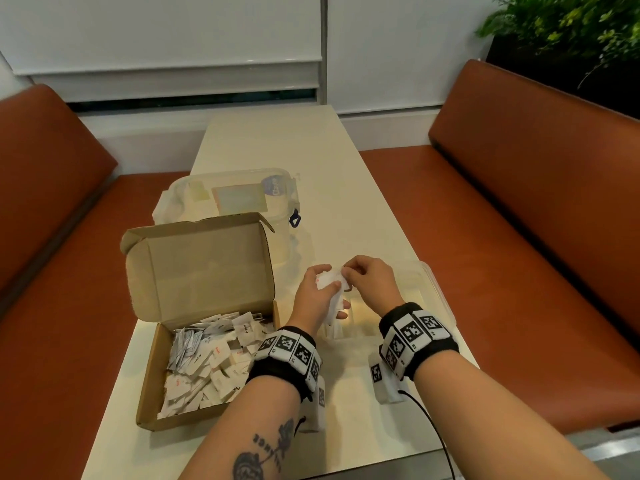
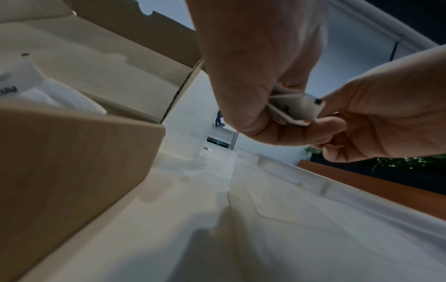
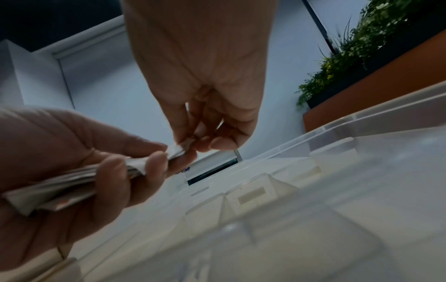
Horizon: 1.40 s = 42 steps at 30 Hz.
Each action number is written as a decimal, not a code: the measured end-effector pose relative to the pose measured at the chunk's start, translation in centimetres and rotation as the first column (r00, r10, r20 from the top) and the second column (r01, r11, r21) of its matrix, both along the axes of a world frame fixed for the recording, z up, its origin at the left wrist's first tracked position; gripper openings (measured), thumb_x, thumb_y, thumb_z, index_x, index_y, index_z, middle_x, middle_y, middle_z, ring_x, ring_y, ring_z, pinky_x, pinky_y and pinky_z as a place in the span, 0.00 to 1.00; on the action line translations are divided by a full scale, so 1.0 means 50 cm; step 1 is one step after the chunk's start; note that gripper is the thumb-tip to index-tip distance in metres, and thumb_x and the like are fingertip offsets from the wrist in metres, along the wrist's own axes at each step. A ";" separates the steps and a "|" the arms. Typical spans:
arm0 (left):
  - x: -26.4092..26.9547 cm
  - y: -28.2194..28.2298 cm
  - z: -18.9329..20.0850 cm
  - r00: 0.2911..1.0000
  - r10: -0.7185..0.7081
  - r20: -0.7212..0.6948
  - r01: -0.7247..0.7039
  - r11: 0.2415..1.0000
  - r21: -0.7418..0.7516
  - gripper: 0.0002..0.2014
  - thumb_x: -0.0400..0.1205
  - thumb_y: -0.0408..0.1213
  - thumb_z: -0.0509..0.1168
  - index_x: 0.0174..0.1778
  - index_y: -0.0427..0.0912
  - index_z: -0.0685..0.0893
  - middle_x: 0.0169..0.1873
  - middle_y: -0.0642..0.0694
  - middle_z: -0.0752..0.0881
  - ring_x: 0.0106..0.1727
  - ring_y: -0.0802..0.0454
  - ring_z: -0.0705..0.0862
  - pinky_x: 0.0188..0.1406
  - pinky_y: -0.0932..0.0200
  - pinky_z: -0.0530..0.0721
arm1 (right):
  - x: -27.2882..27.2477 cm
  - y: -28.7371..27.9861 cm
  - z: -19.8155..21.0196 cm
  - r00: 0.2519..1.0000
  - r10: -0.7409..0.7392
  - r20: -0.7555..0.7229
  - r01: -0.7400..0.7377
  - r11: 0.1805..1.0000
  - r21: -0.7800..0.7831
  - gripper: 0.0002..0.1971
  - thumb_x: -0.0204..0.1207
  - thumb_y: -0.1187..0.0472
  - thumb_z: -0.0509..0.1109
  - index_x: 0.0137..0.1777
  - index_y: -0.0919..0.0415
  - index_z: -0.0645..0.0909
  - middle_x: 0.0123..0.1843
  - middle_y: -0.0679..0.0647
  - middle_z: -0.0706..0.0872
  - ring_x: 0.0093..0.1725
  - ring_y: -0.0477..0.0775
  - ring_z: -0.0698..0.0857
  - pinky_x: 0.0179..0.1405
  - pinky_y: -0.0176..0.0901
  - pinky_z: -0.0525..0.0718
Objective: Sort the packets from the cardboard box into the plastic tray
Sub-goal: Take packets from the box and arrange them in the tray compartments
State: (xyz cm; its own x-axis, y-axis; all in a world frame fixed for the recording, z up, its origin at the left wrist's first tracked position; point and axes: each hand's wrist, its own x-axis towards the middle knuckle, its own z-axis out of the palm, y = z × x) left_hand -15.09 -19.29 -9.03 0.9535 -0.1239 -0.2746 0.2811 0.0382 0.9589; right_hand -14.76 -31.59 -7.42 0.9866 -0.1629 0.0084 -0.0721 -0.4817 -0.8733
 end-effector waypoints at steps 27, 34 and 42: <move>-0.011 0.017 -0.012 0.988 0.150 0.045 -0.155 0.979 0.131 0.17 0.84 0.27 0.57 0.65 0.49 0.77 0.52 0.39 0.82 0.28 0.48 0.82 0.23 0.58 0.85 | 0.006 -0.017 -0.014 0.996 0.077 -0.045 -0.072 0.992 0.101 0.11 0.75 0.71 0.68 0.52 0.61 0.88 0.40 0.52 0.86 0.38 0.44 0.81 0.44 0.36 0.80; -0.006 -0.002 -0.006 0.990 0.124 0.063 -0.129 0.988 0.086 0.06 0.80 0.31 0.68 0.40 0.46 0.80 0.44 0.34 0.84 0.24 0.46 0.83 0.19 0.60 0.81 | 0.013 -0.011 0.008 0.996 0.092 -0.022 -0.088 0.987 0.134 0.09 0.75 0.68 0.71 0.53 0.60 0.87 0.35 0.54 0.84 0.35 0.47 0.81 0.40 0.33 0.82; -0.005 -0.024 -0.014 0.984 0.179 -0.018 -0.180 0.982 -0.056 0.06 0.81 0.27 0.67 0.41 0.39 0.78 0.43 0.33 0.81 0.21 0.46 0.81 0.18 0.61 0.81 | -0.008 -0.030 -0.014 0.996 0.033 -0.084 -0.005 0.951 0.309 0.12 0.67 0.69 0.80 0.48 0.67 0.83 0.34 0.56 0.87 0.34 0.52 0.87 0.33 0.37 0.87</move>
State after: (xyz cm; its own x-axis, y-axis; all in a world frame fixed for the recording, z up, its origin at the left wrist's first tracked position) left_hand -15.33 -20.49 -9.74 0.9583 0.0330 -0.2840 0.2766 0.1442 0.9501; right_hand -15.15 -33.10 -8.09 0.9842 -0.1250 -0.1253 -0.1479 -0.1920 -0.9702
